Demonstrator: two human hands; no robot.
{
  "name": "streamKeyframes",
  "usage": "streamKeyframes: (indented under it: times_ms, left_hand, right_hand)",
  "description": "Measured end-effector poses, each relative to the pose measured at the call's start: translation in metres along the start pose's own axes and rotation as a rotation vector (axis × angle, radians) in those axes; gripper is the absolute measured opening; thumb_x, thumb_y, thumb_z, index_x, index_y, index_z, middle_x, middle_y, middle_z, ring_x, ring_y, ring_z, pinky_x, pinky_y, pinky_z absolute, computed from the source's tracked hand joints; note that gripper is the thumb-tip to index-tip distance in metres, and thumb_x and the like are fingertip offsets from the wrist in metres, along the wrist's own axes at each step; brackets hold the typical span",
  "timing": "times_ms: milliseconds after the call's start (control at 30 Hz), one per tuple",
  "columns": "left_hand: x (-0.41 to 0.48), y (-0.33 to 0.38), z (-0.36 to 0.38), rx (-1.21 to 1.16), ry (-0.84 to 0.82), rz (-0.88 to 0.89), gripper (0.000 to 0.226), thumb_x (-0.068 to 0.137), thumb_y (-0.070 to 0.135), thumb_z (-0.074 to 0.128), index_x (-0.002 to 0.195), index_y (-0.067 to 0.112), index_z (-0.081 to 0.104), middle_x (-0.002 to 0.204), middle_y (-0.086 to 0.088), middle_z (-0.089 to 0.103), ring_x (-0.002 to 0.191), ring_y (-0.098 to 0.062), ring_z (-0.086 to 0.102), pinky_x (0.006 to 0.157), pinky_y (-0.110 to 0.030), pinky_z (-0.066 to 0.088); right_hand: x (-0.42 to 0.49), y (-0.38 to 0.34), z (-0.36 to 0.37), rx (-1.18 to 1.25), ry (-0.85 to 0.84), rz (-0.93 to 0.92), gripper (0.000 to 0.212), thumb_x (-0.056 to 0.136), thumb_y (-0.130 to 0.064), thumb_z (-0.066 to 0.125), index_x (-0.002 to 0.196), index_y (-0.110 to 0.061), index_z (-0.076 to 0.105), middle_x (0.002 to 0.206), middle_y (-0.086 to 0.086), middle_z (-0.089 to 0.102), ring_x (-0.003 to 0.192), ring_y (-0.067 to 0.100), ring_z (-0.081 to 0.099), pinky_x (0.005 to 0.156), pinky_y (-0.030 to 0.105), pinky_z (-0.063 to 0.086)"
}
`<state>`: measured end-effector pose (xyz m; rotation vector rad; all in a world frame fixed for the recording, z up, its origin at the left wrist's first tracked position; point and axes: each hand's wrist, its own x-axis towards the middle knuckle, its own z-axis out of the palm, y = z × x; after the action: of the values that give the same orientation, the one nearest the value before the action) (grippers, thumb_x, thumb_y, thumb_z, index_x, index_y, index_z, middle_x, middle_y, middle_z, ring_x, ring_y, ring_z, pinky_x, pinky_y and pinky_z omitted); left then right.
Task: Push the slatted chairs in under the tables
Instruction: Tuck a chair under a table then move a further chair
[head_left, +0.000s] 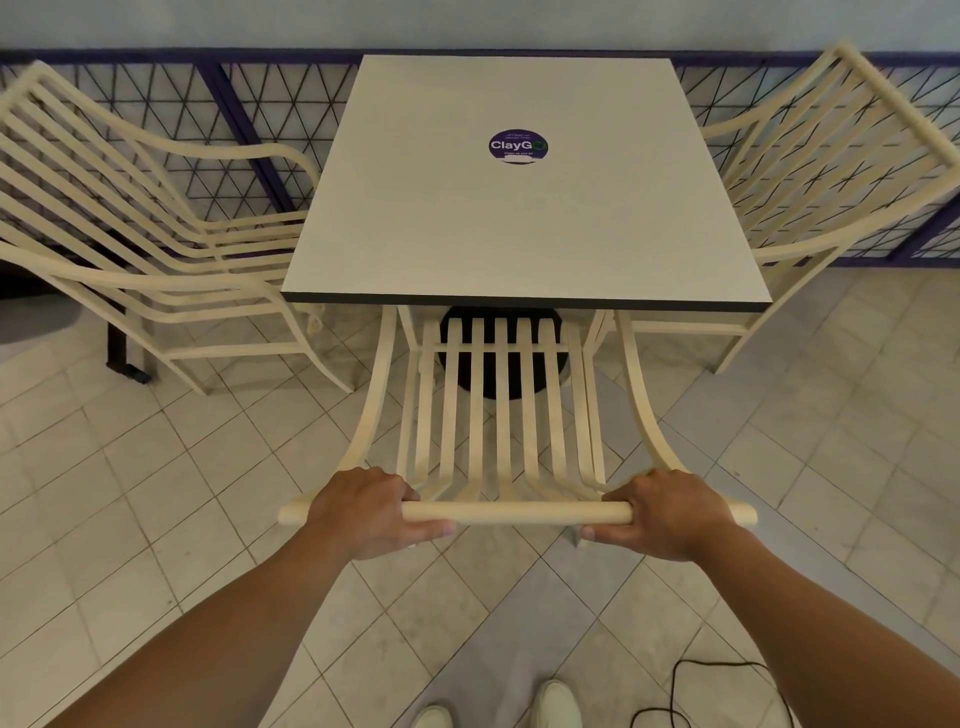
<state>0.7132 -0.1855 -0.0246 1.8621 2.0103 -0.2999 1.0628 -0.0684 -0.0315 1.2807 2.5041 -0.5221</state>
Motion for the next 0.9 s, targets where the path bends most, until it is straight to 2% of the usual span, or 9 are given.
streamKeyframes:
  times_ms: [200, 433, 567, 667, 900]
  left_hand:
    - [0.001, 0.006, -0.004, 0.005, -0.015, 0.001, 0.108, 0.046, 0.109, 0.01, 0.098, 0.04, 0.075, 0.073, 0.013, 0.064, 0.071, -0.006, 0.062, 0.064, -0.027, 0.042]
    - [-0.003, 0.007, 0.003, 0.016, -0.025, 0.012, 0.106, 0.049, 0.109, 0.008, 0.095, 0.039, 0.073, 0.074, 0.013, 0.064, 0.071, -0.007, 0.062, 0.064, -0.028, 0.043]
    - [-0.005, 0.008, 0.006, 0.022, -0.047, 0.009, 0.094, 0.058, 0.108, 0.021, 0.096, 0.04, 0.073, 0.076, 0.013, 0.067, 0.072, -0.007, 0.063, 0.066, -0.028, 0.046]
    - [-0.005, 0.007, 0.006, 0.017, -0.047, -0.003, 0.092, 0.058, 0.108, 0.023, 0.096, 0.04, 0.074, 0.076, 0.013, 0.067, 0.071, -0.006, 0.063, 0.066, -0.027, 0.047]
    - [-0.01, 0.009, 0.009, 0.003, -0.08, -0.012, 0.094, 0.059, 0.107, 0.026, 0.104, 0.04, 0.075, 0.085, 0.013, 0.072, 0.078, -0.008, 0.066, 0.075, -0.03, 0.053]
  right_hand:
    - [-0.004, 0.001, -0.002, -0.034, 0.011, -0.006, 0.108, 0.052, -0.104, 0.007, 0.116, -0.044, 0.069, 0.092, -0.01, 0.069, 0.083, 0.006, 0.063, 0.073, 0.026, 0.053]
    - [-0.007, 0.005, 0.003, -0.046, 0.025, -0.027, 0.11, 0.052, -0.105, 0.003, 0.118, -0.045, 0.068, 0.093, -0.01, 0.069, 0.084, 0.006, 0.062, 0.071, 0.024, 0.051]
    - [-0.008, 0.006, 0.003, -0.053, 0.015, -0.037, 0.109, 0.053, -0.106, 0.003, 0.117, -0.046, 0.068, 0.092, -0.012, 0.068, 0.081, 0.004, 0.062, 0.071, 0.024, 0.052]
    - [-0.009, 0.005, 0.003, -0.056, 0.015, -0.03, 0.11, 0.052, -0.106, 0.002, 0.115, -0.045, 0.068, 0.091, -0.01, 0.068, 0.081, 0.005, 0.063, 0.072, 0.026, 0.053]
    - [-0.019, 0.004, 0.007, -0.039, 0.006, -0.025, 0.106, 0.056, -0.107, 0.007, 0.114, -0.044, 0.069, 0.087, -0.014, 0.068, 0.077, 0.002, 0.062, 0.072, 0.023, 0.052]
